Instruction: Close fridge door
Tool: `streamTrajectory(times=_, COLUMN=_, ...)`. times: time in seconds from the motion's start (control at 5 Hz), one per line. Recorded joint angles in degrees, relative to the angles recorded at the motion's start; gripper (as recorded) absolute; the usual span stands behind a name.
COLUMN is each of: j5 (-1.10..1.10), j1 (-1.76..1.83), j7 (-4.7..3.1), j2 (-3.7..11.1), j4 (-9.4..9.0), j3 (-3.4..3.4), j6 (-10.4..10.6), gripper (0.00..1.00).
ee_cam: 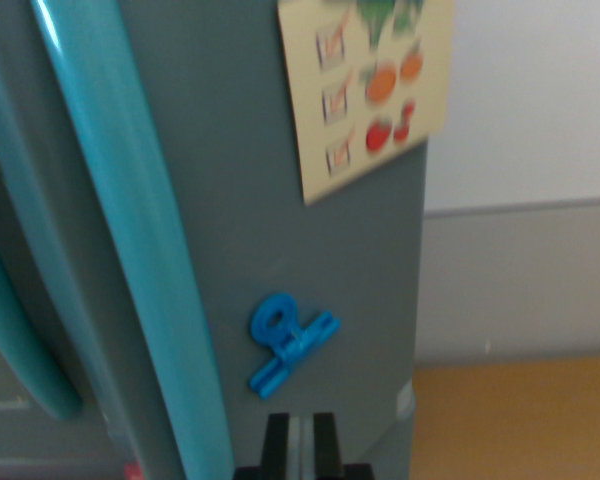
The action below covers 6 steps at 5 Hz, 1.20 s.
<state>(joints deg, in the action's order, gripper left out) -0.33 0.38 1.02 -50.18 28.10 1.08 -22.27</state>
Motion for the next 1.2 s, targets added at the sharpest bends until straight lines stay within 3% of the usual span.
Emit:
streamTrajectory(times=0.2, j5=0.0, j1=0.0, j7=0.0, j2=0.0, j4=0.0, j3=0.0, j6=0.0, gripper=1.0)
streamTrajectory(times=0.4, j5=0.0, j1=0.0, j7=0.0, j2=3.32, j4=1.18, j3=0.0, j6=0.05, gripper=1.0)
streamTrajectory(times=0.6, j5=0.0, j1=0.0, j7=0.0, j2=3.32, j4=1.18, j3=0.0, j6=0.05, gripper=1.0)
streamTrajectory(times=0.8, j5=0.0, j1=0.0, j7=0.0, j2=6.96, j4=3.37, j3=0.0, j6=0.36, gripper=1.0)
streamTrajectory(times=1.0, j5=0.0, j1=0.0, j7=0.0, j2=6.96, j4=3.37, j3=0.0, j6=0.36, gripper=1.0)
streamTrajectory(times=1.2, j5=0.0, j1=0.04, j7=0.0, j2=10.33, j4=5.07, j3=-0.2, j6=0.42, gripper=1.0)
